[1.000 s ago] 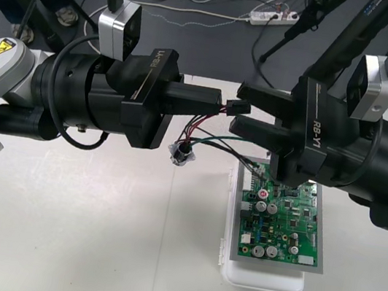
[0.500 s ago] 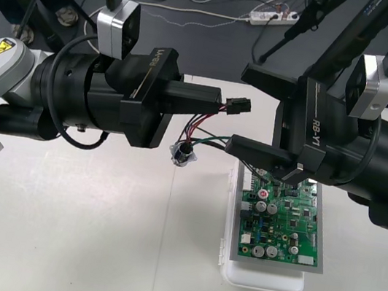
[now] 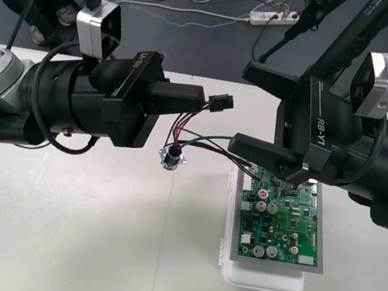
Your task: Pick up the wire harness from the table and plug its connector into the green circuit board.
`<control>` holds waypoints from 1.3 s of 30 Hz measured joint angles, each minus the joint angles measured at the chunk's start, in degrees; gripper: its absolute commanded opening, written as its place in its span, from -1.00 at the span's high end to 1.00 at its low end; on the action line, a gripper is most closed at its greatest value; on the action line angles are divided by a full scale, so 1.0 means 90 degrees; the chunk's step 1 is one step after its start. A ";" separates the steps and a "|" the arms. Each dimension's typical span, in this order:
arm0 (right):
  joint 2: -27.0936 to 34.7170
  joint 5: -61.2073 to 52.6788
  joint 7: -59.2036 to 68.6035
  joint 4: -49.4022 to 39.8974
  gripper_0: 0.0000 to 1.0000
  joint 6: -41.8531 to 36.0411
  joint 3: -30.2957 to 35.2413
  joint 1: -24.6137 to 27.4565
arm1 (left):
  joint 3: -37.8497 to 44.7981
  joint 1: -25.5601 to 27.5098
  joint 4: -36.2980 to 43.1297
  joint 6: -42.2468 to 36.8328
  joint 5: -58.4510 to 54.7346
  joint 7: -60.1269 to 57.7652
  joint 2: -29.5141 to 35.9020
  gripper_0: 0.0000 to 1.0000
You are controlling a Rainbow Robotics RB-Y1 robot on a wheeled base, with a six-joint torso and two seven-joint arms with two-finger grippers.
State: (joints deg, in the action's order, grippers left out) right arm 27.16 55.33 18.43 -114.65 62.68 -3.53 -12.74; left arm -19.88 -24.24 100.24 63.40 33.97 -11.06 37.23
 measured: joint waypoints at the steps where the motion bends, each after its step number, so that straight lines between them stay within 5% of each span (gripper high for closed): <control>1: 0.0010 -0.0008 0.0000 0.0000 -1.00 0.0015 0.0000 0.0000 | 0.0000 0.0060 0.0000 0.0000 -0.0033 0.0000 0.0032 1.00; 20: 0.1212 0.0139 0.0001 0.0005 -1.00 0.0738 0.0001 0.0146 | 0.0002 0.1217 -0.0001 0.0000 -0.0049 0.0330 0.0277 1.00; 39: 0.2057 0.1945 0.0003 0.0502 -1.00 0.2680 0.0507 0.0196 | 0.0003 0.1853 -0.0278 0.0123 0.0615 0.1130 0.0282 1.00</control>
State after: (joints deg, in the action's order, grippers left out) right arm 45.67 72.84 18.45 -110.14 86.80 1.04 -10.98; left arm -19.85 -7.55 97.74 64.51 39.51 -0.89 39.77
